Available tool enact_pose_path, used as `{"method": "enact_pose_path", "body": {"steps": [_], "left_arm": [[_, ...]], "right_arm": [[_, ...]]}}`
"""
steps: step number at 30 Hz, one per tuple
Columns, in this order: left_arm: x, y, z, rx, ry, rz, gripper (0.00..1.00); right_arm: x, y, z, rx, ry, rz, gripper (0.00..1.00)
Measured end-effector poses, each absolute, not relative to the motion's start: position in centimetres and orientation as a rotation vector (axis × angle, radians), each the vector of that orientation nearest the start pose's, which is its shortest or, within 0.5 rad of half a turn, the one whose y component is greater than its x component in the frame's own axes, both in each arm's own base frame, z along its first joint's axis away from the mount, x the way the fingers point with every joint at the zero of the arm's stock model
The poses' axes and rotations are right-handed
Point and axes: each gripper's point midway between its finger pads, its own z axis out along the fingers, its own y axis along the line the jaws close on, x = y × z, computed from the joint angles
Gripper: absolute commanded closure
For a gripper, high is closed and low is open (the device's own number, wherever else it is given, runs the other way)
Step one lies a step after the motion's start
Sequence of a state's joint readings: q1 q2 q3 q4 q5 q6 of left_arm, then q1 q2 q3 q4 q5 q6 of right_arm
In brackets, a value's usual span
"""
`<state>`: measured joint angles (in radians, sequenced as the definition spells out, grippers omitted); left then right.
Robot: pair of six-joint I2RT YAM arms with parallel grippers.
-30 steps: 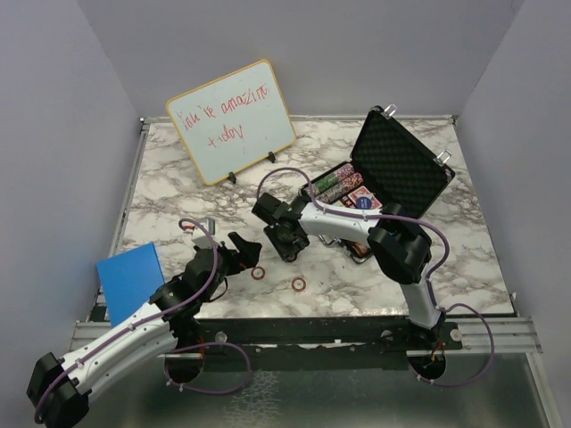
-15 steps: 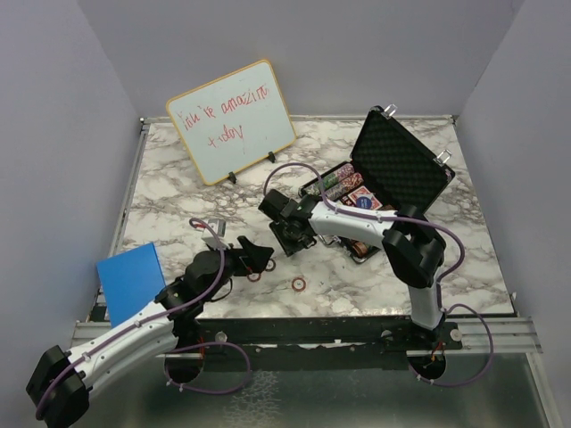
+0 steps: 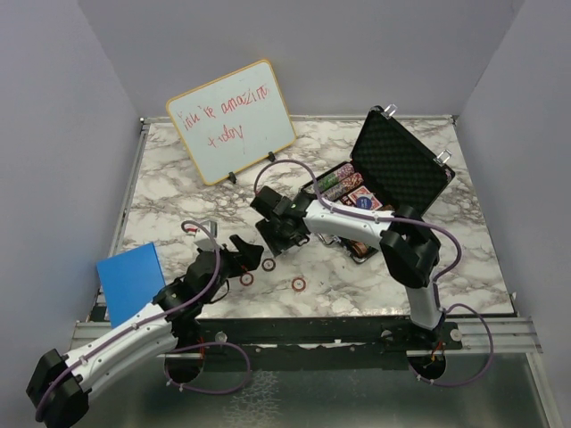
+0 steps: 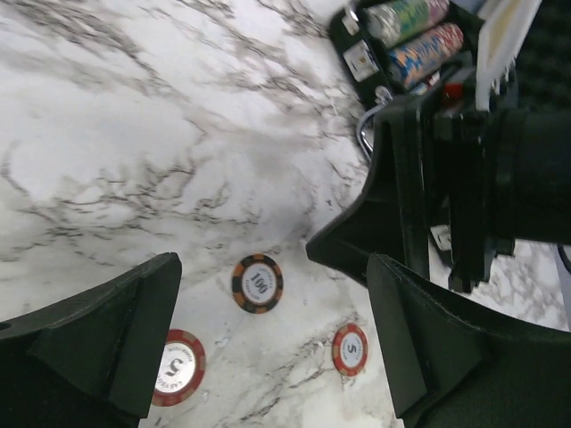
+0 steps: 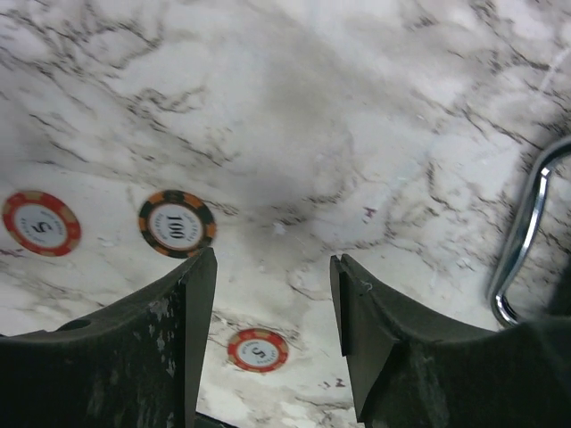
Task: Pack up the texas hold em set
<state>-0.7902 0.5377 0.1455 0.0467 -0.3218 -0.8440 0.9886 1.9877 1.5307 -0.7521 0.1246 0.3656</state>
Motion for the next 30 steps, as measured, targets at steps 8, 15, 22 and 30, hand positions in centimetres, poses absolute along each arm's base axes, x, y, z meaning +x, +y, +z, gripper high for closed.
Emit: {"method": "enact_pose_path", "body": {"steps": [8,15,22,30], "left_arm": [[20.9,-12.4,8.7,-0.544,1.945,-0.599,0.16],[20.5,-10.1,7.7,-0.653,1.939,-0.511,0.16],[20.3,-9.7,7.6,-0.682,1.932,-0.507,0.16],[20.3,-9.7,8.0,-0.688,1.915,-0.528,0.16]], "right_arm": [[22.4,39.5,4.3,-0.934,2.620,0.214,0.35],[21.1,40.1,2.7,-1.001,2.643,0.173,0.35],[21.0,39.9,1.8,-1.013,2.666,0.141,0.39],[21.1,39.9,1.8,-1.014,2.668,0.129,0.39]]}}
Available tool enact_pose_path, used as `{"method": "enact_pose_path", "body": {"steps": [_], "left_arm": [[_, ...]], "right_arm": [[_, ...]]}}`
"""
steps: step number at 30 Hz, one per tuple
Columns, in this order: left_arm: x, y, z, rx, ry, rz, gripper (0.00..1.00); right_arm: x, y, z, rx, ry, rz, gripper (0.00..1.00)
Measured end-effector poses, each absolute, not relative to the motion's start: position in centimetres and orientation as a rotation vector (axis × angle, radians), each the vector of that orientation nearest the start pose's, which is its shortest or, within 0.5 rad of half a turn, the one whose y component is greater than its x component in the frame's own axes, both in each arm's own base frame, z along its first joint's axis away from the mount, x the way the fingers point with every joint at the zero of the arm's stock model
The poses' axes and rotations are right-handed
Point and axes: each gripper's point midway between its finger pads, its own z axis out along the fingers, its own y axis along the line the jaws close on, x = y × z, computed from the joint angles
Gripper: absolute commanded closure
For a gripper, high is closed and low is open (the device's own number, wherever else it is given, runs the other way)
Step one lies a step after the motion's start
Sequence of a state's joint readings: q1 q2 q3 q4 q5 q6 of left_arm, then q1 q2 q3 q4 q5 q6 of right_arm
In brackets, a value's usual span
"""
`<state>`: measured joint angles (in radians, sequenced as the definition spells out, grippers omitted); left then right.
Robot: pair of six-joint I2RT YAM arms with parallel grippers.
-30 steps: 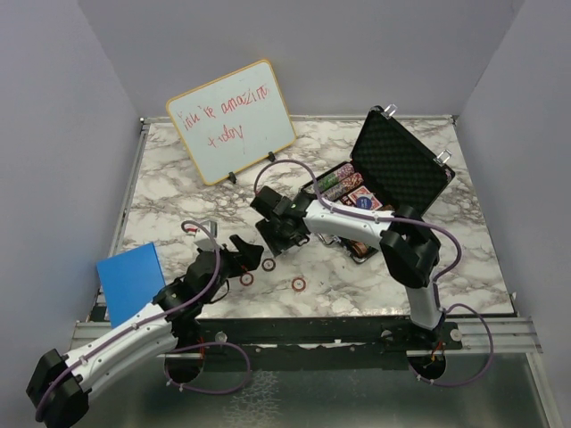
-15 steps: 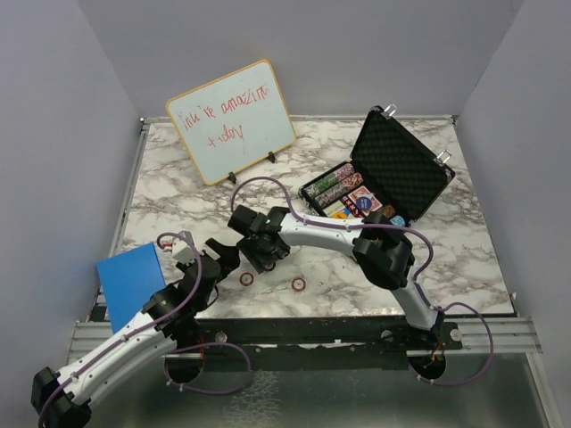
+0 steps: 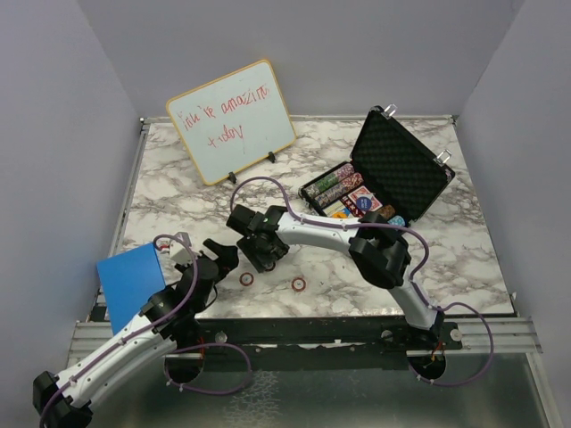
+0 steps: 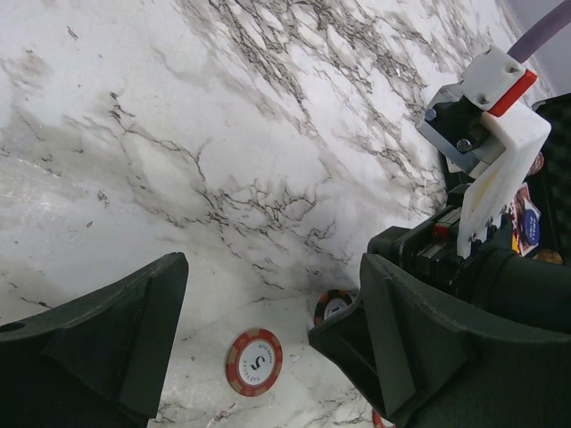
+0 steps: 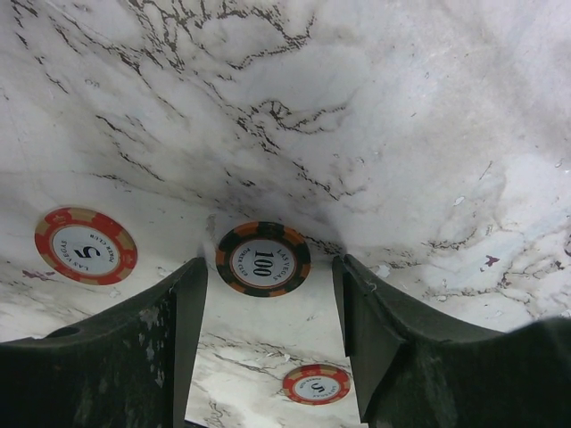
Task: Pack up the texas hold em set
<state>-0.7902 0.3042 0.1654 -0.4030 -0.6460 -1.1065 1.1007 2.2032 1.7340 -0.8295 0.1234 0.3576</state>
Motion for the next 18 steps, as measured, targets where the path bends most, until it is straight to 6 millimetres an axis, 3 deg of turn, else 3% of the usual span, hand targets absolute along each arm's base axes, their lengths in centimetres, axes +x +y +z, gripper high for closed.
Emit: {"method": "enact_pose_path", "body": {"steps": [6,18], "left_arm": [[20.34,-9.76,8.45,-0.691,1.898,-0.548,0.16],[20.27,-9.70,8.22,-0.681,1.900,-0.544,0.13]], "right_arm": [[21.23,40.10,1.77,-1.034,2.658,0.128,0.51],[21.48,40.04,1.85,-1.015,2.645,0.103,0.57]]}}
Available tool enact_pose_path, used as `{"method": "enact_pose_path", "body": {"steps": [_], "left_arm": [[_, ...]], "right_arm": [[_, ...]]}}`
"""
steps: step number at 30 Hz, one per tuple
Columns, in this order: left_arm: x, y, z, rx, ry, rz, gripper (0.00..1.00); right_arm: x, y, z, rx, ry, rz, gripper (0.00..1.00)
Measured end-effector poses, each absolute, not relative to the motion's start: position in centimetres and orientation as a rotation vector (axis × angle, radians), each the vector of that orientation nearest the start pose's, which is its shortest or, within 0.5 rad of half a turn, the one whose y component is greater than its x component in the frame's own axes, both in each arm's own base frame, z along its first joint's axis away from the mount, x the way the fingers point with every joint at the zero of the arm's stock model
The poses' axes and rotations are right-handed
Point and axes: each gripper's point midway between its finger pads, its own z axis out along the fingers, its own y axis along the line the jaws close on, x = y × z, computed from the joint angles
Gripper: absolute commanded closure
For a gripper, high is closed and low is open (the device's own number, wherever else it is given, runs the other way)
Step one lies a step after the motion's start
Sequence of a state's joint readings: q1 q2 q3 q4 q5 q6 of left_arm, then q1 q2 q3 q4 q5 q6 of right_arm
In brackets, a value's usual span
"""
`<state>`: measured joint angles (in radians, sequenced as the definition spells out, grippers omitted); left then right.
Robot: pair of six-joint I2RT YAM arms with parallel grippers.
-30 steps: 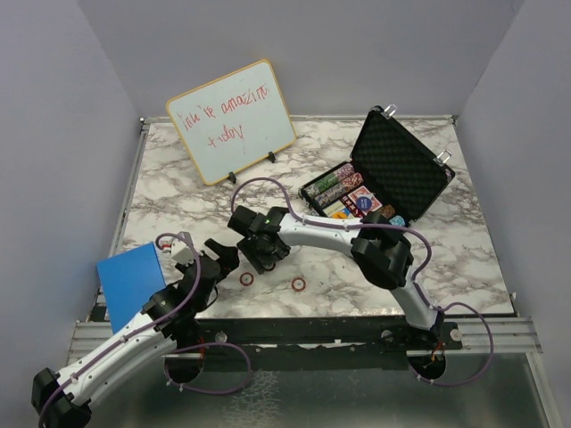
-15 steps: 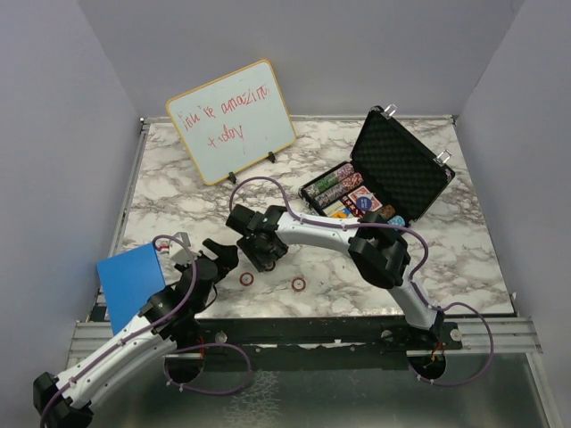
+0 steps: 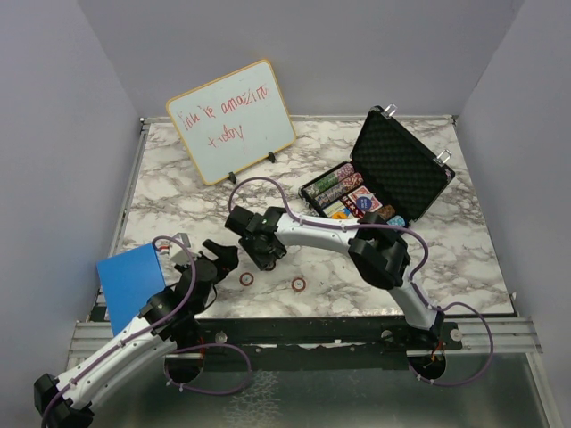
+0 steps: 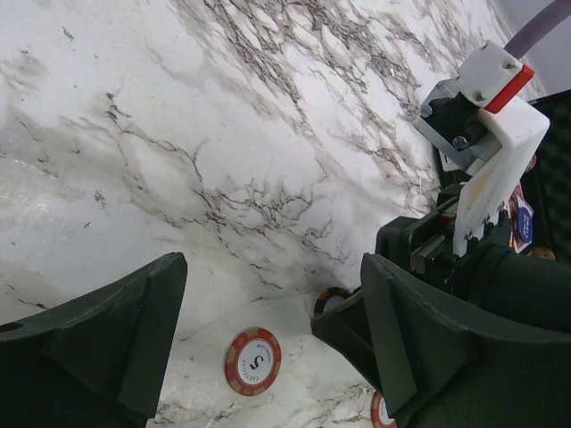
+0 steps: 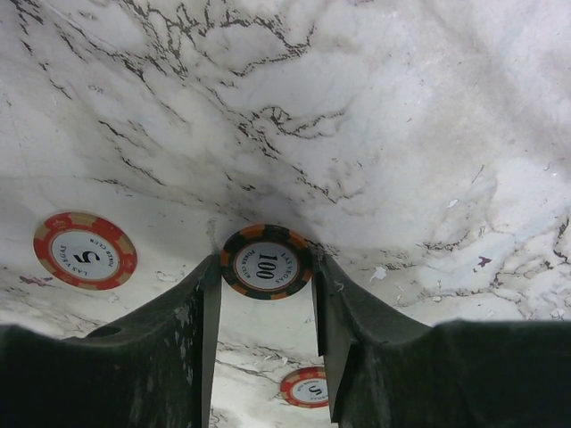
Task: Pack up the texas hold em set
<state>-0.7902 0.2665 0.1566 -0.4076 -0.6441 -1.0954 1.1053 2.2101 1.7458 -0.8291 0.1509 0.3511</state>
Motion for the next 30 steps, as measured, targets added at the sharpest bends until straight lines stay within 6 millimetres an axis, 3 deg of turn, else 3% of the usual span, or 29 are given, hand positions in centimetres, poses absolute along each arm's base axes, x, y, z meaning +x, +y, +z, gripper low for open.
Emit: {"method": "enact_pose_path", "body": {"steps": [9,20,30], "left_arm": [[20.2,-11.6,8.6,-0.560,1.897,-0.649,0.11],[20.0,-14.3,10.4,-0.399,1.878,-0.779,0.10],[19.4,-16.5,9.6,-0.263,1.926,-0.844,0.14]], "right_arm": [[21.2,38.6,2.5,-0.955,2.648,0.077,0.55],[21.0,37.1,5.5,-0.861,2.631,0.122,0.55],[22.0,34.4,4.3,-0.733,2.695,0.088,0.55]]}}
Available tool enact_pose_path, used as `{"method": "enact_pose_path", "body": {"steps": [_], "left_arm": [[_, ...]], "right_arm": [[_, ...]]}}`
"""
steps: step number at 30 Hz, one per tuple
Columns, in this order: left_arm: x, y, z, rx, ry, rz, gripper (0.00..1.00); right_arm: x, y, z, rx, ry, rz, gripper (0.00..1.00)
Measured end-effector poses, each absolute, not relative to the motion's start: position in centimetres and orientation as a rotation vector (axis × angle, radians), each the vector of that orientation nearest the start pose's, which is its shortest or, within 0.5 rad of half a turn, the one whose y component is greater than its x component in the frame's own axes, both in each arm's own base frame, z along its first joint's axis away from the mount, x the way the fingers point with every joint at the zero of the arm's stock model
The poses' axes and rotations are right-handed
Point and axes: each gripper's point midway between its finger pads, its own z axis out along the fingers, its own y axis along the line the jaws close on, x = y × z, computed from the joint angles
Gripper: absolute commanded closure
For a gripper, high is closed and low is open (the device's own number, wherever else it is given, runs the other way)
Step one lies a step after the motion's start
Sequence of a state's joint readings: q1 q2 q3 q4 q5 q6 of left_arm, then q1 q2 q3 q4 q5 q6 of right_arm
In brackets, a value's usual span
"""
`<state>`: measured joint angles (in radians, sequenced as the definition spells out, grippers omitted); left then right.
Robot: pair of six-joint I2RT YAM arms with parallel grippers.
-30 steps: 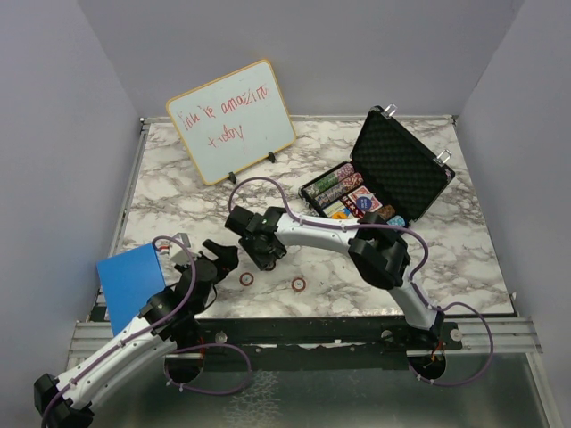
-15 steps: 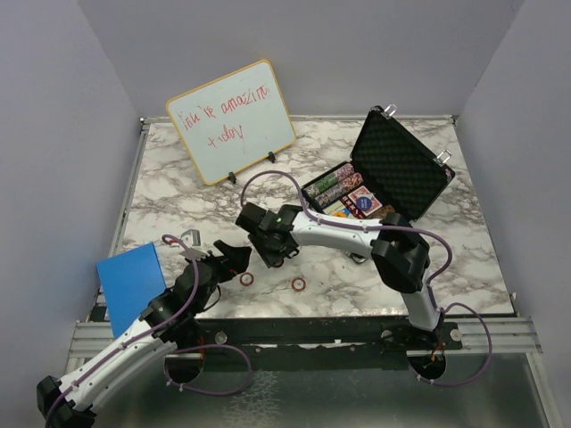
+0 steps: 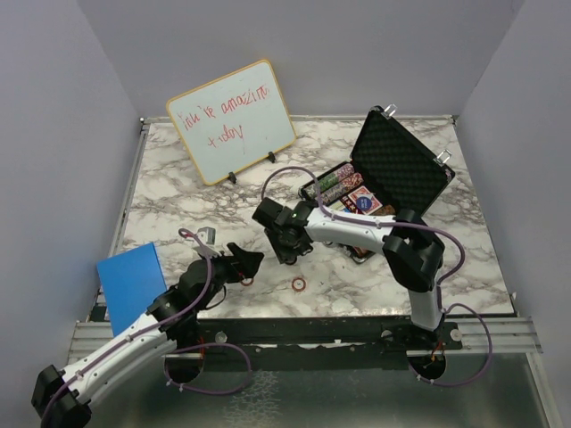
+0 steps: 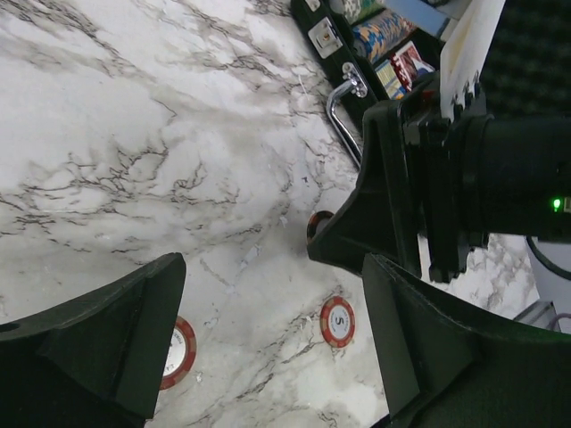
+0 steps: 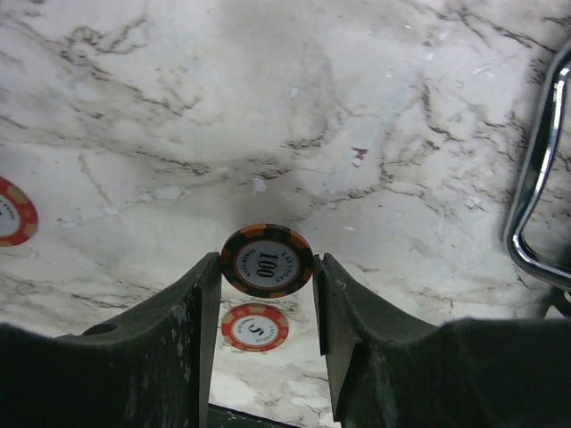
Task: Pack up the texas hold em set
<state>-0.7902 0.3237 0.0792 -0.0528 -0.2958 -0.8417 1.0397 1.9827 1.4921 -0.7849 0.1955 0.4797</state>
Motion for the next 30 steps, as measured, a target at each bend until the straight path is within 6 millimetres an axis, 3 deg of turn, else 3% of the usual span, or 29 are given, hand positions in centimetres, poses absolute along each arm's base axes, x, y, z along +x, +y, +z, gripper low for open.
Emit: {"method": "enact_pose_path", "body": {"steps": [4,8,13,21,26,30], "left_arm": [[19.2,-17.5,10.0,-0.214,1.923,-0.888,0.14],[19.1,-18.6,11.3,-0.170,1.868,-0.971,0.14],[18.8,-20.1,11.2,-0.121,1.868,-1.036,0.13],[19.2,-22.1,11.8,-0.086,1.849,-1.122,0.11],[20.1,-23.6,11.5,-0.100,1.870,-1.151,0.24],[21.2,-24.8,12.2,-0.125,1.852,-1.180,0.26]], "right_arm": [[22.8,33.1,5.0,-0.630,2.708,0.106,0.55],[24.1,32.6,6.8,-0.499,2.682,0.172,0.55],[25.4,31.6,8.9,-0.312,2.654,0.256,0.55],[25.5,31.2,11.3,-0.045,2.621,0.442,0.55],[25.1,31.5,13.0,0.081,2.594,0.582,0.54],[25.0,32.2,14.1,0.116,2.575,0.663,0.54]]}}
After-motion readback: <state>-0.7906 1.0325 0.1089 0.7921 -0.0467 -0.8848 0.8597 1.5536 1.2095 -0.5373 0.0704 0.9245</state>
